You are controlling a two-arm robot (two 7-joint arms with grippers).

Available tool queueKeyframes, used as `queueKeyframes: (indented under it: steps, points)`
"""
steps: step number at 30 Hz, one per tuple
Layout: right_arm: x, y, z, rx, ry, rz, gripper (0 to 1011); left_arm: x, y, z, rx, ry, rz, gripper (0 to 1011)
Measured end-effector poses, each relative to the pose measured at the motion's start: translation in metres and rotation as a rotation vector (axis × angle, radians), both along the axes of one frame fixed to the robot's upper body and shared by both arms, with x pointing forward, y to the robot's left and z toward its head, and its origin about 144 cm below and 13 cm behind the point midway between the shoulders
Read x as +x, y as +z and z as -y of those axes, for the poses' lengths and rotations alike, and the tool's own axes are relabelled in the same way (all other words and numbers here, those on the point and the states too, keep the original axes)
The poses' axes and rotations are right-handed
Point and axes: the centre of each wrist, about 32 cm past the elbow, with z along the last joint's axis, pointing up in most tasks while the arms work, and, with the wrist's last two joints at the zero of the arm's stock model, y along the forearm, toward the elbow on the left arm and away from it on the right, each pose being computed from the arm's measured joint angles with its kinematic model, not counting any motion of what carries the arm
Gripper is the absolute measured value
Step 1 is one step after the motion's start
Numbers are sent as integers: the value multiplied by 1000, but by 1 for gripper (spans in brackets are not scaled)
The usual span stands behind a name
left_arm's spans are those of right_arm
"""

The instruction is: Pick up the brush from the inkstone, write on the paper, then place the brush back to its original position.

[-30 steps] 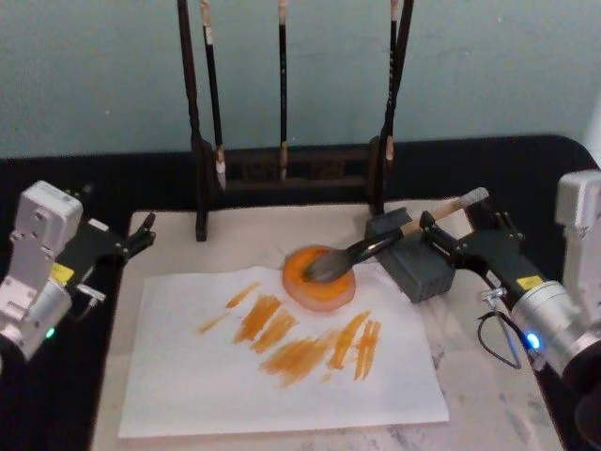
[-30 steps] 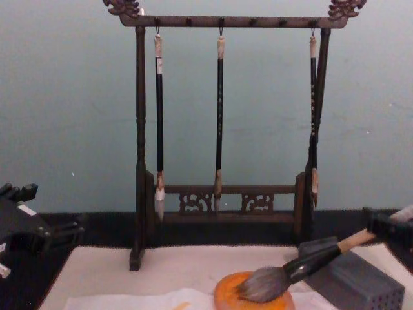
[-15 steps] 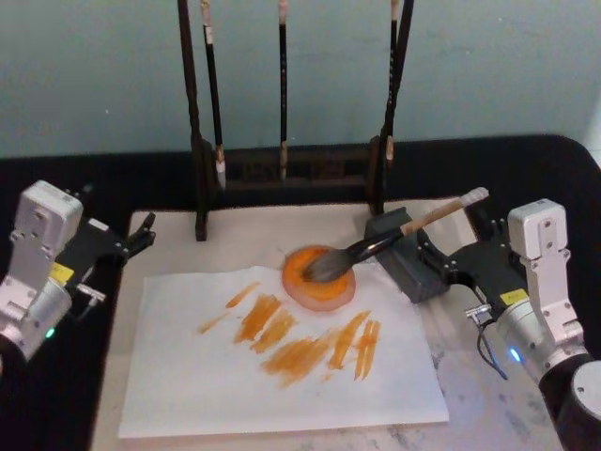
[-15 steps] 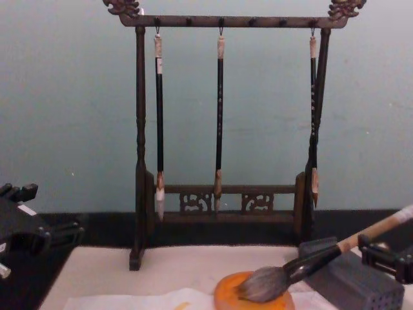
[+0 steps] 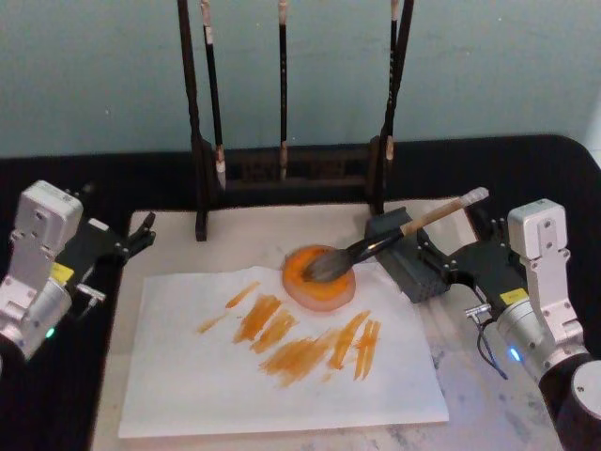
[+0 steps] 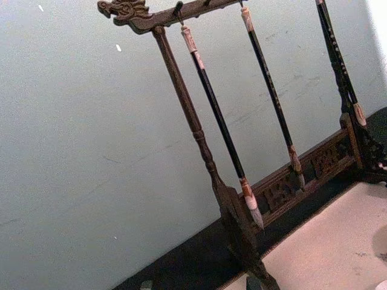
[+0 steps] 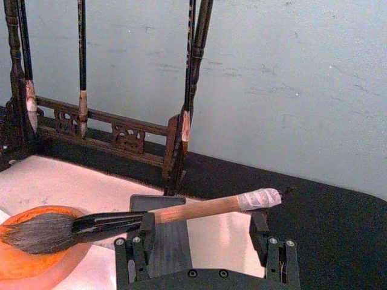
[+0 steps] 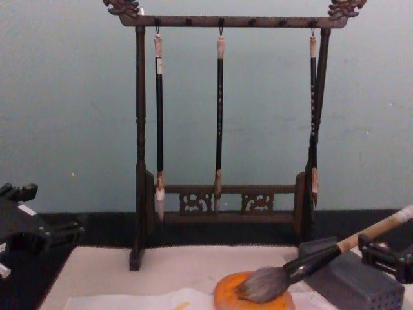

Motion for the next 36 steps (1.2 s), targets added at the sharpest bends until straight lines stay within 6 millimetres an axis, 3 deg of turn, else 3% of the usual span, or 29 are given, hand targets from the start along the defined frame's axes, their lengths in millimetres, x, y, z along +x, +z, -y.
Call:
queueKeyframes:
  steps: [36]
  points:
    - [0,0,0,1,-1,-3,1000,0,0,0,0,0,0,1001]
